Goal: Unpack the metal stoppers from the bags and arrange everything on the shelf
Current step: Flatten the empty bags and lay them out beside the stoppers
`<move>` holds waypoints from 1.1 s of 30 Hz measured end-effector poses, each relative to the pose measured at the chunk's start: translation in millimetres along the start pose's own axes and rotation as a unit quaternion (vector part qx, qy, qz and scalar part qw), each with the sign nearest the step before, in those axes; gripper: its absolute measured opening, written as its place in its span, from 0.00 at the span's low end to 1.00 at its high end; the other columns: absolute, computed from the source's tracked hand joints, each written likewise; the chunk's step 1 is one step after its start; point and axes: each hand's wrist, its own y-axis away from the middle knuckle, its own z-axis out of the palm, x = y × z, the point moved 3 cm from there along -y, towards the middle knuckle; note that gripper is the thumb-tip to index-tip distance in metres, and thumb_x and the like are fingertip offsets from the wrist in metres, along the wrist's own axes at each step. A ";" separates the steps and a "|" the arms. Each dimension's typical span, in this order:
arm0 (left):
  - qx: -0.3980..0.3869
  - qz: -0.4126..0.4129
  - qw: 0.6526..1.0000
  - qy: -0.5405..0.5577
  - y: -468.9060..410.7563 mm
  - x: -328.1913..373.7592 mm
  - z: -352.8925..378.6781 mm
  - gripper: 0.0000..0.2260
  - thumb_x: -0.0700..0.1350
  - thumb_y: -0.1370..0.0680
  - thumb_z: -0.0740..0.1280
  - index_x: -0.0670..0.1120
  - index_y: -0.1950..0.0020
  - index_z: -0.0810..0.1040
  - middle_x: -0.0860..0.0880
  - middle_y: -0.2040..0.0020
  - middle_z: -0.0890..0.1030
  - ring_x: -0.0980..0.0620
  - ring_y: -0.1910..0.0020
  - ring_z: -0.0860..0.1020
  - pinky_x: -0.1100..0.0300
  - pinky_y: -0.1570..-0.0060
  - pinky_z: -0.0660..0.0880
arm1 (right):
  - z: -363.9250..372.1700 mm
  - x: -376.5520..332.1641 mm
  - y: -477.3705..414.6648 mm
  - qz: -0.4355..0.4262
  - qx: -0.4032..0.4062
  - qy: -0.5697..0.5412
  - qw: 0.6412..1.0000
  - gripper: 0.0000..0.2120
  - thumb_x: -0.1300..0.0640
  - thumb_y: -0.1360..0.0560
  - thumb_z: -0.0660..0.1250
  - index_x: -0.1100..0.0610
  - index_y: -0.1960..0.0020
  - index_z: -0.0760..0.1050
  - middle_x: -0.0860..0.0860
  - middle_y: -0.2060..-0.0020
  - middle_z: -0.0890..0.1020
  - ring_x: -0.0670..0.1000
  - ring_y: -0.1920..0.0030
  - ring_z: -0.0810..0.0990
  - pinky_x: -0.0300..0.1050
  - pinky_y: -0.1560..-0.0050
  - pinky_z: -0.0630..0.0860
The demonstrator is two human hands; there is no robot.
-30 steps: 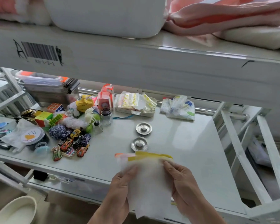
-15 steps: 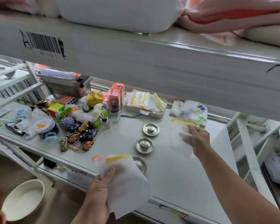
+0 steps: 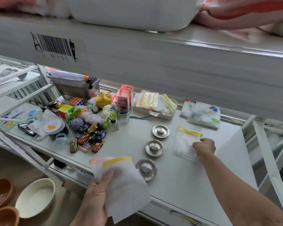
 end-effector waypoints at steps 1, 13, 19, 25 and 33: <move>-0.002 -0.001 1.000 -0.004 -0.2 0.8 1.2 0.07 0.40 0.22 0.65 0.39 0.54 0.81 0.41 0.67 0.87 0.44 0.72 0.85 0.53 0.74 0.81 | 1.7 -2.4 -0.8 -0.003 0.002 0.001 1.000 0.26 0.64 0.34 0.72 0.58 0.36 0.77 0.60 0.42 0.82 0.62 0.47 0.83 0.58 0.46 0.82; -0.110 -0.040 0.990 -0.080 4.6 -1.5 34.4 0.13 0.42 0.31 0.72 0.37 0.51 0.86 0.37 0.55 0.87 0.42 0.62 0.86 0.49 0.58 0.83 | -13.9 9.7 152.9 -0.062 -0.202 -0.150 0.966 0.09 0.55 0.23 0.70 0.61 0.51 0.82 0.55 0.60 0.84 0.55 0.61 0.81 0.51 0.58 0.79; -0.157 -0.052 0.979 -0.120 14.4 -6.7 54.7 0.19 0.48 0.33 0.74 0.37 0.48 0.85 0.32 0.50 0.85 0.36 0.52 0.84 0.33 0.44 0.76 | -27.3 30.9 250.7 0.002 -0.411 -0.232 0.882 0.11 0.58 0.31 0.76 0.66 0.54 0.84 0.62 0.60 0.85 0.56 0.63 0.82 0.45 0.64 0.78; -0.145 -0.080 0.981 -0.106 7.6 -18.5 55.1 0.19 0.51 0.22 0.64 0.36 0.45 0.84 0.33 0.50 0.85 0.38 0.56 0.86 0.45 0.58 0.83 | -48.0 37.7 243.9 -0.013 -0.334 -0.282 0.899 0.05 0.62 0.27 0.73 0.64 0.56 0.79 0.61 0.62 0.83 0.56 0.65 0.81 0.46 0.66 0.79; -0.103 -0.074 0.985 -0.119 9.8 -13.4 39.7 0.19 0.54 0.23 0.65 0.40 0.43 0.82 0.37 0.51 0.87 0.37 0.56 0.85 0.43 0.56 0.82 | -107.1 33.4 130.7 -0.049 -0.127 -0.321 0.937 0.07 0.65 0.23 0.69 0.56 0.55 0.73 0.52 0.59 0.86 0.47 0.74 0.83 0.36 0.78 0.73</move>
